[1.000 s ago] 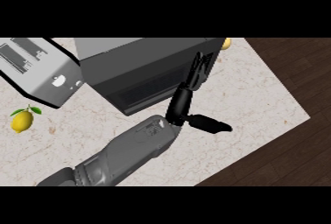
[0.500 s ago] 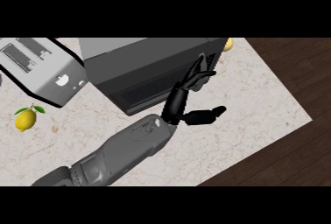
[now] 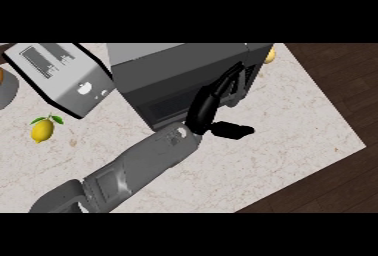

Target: Pick up the milk, place it into the microwave and close the microwave

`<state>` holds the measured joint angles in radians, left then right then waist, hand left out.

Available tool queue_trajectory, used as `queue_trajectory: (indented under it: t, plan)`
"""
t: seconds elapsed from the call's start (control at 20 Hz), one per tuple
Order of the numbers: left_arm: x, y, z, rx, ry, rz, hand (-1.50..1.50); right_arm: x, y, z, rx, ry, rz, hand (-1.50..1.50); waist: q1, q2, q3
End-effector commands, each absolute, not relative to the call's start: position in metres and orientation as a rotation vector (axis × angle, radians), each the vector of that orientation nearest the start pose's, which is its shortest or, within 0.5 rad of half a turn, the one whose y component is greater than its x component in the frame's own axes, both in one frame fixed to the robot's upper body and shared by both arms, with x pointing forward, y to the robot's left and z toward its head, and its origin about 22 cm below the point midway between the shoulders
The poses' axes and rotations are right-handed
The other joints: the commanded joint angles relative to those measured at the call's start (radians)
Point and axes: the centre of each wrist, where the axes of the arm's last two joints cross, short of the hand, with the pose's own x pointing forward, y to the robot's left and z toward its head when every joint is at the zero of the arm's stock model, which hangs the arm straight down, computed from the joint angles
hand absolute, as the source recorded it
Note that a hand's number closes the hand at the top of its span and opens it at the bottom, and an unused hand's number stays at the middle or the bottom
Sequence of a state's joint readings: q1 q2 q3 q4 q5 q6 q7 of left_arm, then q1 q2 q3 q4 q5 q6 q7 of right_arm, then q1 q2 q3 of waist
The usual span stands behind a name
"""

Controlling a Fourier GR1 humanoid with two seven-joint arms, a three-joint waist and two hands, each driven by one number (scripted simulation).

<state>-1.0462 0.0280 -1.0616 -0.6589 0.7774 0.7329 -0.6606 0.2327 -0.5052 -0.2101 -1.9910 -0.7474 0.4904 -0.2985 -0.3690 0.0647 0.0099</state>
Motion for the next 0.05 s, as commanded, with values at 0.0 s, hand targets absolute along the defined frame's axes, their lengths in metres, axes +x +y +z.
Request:
queue_trajectory:
  t: [0.0]
  plan:
    - [0.3848, 0.0355, 0.0289, 0.289, -1.965, -0.479, -1.50, 0.1746, -0.3549, 0.1190, 0.509, -2.129, 0.212, -1.50, 0.006, 0.014, 0.001]
